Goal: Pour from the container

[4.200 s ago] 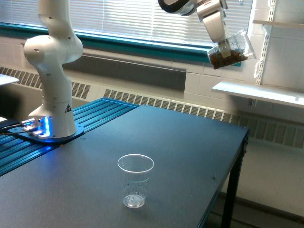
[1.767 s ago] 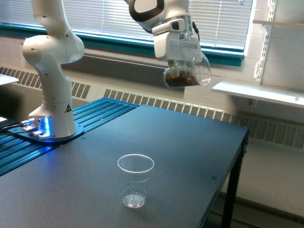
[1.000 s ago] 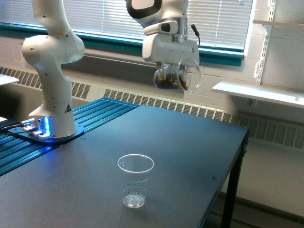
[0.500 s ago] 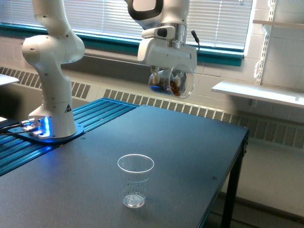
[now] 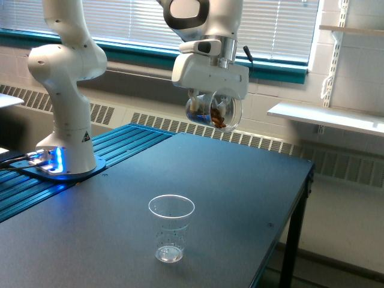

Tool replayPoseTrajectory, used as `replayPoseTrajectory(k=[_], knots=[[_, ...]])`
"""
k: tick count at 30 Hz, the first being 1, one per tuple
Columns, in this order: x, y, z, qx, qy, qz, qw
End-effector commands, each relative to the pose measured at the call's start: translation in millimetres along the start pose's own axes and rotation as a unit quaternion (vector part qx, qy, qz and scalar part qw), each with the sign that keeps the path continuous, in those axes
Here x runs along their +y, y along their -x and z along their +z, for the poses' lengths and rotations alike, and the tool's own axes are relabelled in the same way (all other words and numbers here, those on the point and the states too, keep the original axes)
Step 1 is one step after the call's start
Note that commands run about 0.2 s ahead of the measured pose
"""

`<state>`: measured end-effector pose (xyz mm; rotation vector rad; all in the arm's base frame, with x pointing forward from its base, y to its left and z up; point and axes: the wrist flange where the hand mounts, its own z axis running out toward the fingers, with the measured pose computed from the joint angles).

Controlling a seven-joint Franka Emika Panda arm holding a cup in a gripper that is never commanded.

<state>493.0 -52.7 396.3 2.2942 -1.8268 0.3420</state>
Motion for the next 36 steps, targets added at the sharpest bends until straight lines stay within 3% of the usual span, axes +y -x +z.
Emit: replayPoseTrajectory(k=[1, 19, 36], knots=[[0, -18, 1.7, 0.008, 0.006, 0.025, 0.9996], [10, -36, 12.4, 0.014, 0.025, 0.047, 0.9985], [38, -34, 15.5, 0.012, 0.046, 0.069, 0.9965]])
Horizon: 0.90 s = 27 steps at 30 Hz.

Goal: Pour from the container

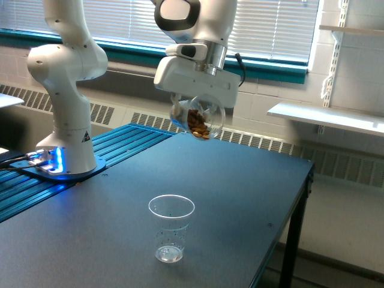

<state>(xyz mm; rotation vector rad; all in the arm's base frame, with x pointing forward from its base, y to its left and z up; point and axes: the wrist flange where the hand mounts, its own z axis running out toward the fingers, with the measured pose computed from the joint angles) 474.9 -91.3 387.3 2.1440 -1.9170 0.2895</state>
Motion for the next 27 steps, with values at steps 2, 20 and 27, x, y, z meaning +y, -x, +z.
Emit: replayPoseTrajectory(k=[2, 20, 27], knots=[[14, -6, -1.4, 0.004, 0.007, 0.023, 0.9997], [19, -16, 9.6, 0.010, 0.032, 0.037, 0.9988], [12, -20, 12.8, 0.013, 0.039, 0.040, 0.9983]])
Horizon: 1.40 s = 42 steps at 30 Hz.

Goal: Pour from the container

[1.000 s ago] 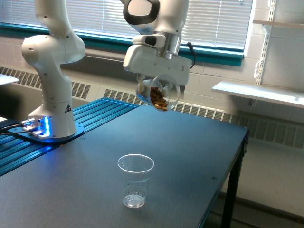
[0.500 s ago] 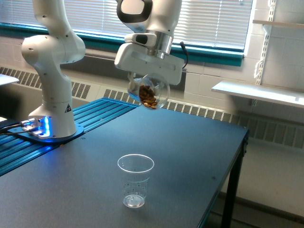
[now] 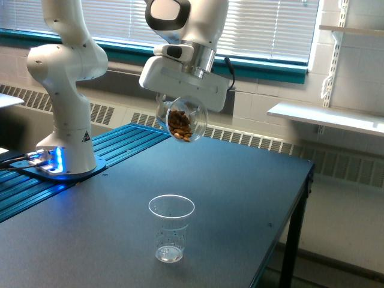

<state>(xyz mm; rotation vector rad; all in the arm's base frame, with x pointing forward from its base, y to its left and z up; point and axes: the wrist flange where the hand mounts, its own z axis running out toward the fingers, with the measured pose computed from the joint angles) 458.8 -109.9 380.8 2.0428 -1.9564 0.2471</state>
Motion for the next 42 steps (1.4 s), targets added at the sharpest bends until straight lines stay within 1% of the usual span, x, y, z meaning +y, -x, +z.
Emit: replayPoseTrajectory(k=[1, 14, 20, 24, 27, 33, 42], knots=[[-7, -6, 0.6, 0.006, 0.007, 0.012, 0.9999], [-15, -8, 5.5, 0.003, 0.022, 0.027, 0.9994], [-14, -10, 3.7, 0.007, 0.031, 0.030, 0.9991], [-10, -10, 8.4, 0.007, 0.030, 0.033, 0.9990], [-4, -14, 8.7, 0.007, 0.036, 0.030, 0.9988], [-2, -11, 9.1, 0.009, 0.047, 0.045, 0.9978], [0, -13, 13.1, 0.012, 0.052, 0.058, 0.9969]])
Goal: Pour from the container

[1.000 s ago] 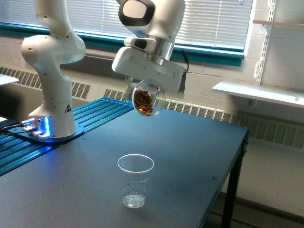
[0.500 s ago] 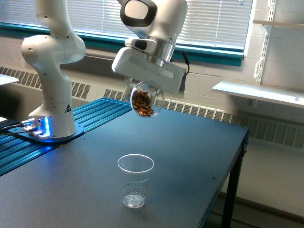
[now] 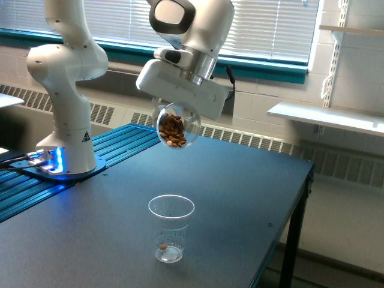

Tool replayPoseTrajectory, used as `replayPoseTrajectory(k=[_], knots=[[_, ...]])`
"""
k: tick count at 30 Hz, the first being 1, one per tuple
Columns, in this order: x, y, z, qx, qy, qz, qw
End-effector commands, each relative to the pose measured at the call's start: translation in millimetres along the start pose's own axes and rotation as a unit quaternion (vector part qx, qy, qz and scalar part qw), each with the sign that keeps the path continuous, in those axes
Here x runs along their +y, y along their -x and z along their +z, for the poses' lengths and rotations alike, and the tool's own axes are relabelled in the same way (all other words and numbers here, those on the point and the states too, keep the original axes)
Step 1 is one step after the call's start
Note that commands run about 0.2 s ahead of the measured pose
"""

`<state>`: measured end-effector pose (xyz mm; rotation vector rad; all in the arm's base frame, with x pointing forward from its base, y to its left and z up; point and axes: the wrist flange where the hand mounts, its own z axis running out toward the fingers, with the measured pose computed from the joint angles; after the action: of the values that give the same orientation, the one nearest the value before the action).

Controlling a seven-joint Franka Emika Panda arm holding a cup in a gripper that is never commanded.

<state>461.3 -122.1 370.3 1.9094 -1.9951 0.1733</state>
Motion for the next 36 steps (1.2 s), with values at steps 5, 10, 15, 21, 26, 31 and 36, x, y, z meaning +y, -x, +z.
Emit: replayPoseTrajectory(k=[5, 10, 15, 21, 26, 31, 36], knots=[[0, -7, 2.0, 0.002, 0.000, 0.026, 0.9997], [-4, -8, 3.5, 0.004, 0.003, 0.027, 0.9996], [-9, -9, 5.9, 0.005, 0.007, 0.027, 0.9996], [-14, -12, 9.1, 0.006, 0.010, 0.023, 0.9997], [-19, -9, 9.5, 0.004, 0.016, 0.026, 0.9995], [-22, -9, 10.4, 0.002, 0.020, 0.029, 0.9994], [-24, -8, 10.2, 0.004, 0.027, 0.035, 0.9990]])
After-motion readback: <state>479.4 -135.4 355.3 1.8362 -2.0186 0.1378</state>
